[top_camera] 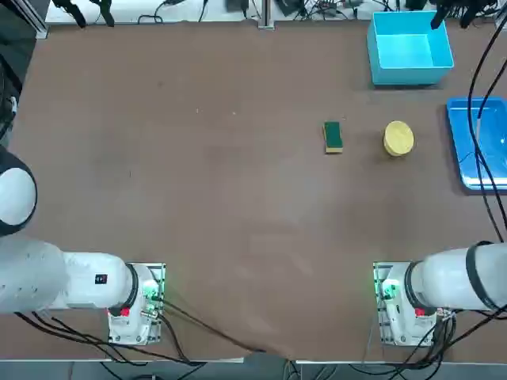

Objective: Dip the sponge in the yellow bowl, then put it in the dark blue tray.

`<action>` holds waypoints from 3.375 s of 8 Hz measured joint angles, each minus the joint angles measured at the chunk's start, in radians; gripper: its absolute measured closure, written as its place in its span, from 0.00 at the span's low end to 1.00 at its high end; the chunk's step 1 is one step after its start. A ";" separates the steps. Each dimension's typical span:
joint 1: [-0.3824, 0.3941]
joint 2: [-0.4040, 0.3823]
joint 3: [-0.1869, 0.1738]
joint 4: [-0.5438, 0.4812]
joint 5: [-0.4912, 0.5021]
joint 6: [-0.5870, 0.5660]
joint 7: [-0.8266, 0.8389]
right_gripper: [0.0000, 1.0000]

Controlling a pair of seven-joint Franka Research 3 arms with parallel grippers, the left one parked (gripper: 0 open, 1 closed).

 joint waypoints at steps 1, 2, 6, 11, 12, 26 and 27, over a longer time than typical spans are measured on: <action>0.000 0.000 0.000 0.000 0.000 0.000 0.000 0.00; 0.001 0.000 0.003 0.000 0.002 0.000 0.000 0.00; 0.067 0.053 0.024 -0.002 0.062 0.055 0.060 0.00; 0.228 0.209 0.030 -0.105 0.062 0.249 0.162 0.00; 0.240 0.216 0.030 -0.160 0.062 0.311 0.173 0.00; 0.395 0.539 0.029 -0.318 0.062 0.614 0.296 0.00; 0.396 0.551 0.029 -0.318 0.062 0.615 0.295 0.00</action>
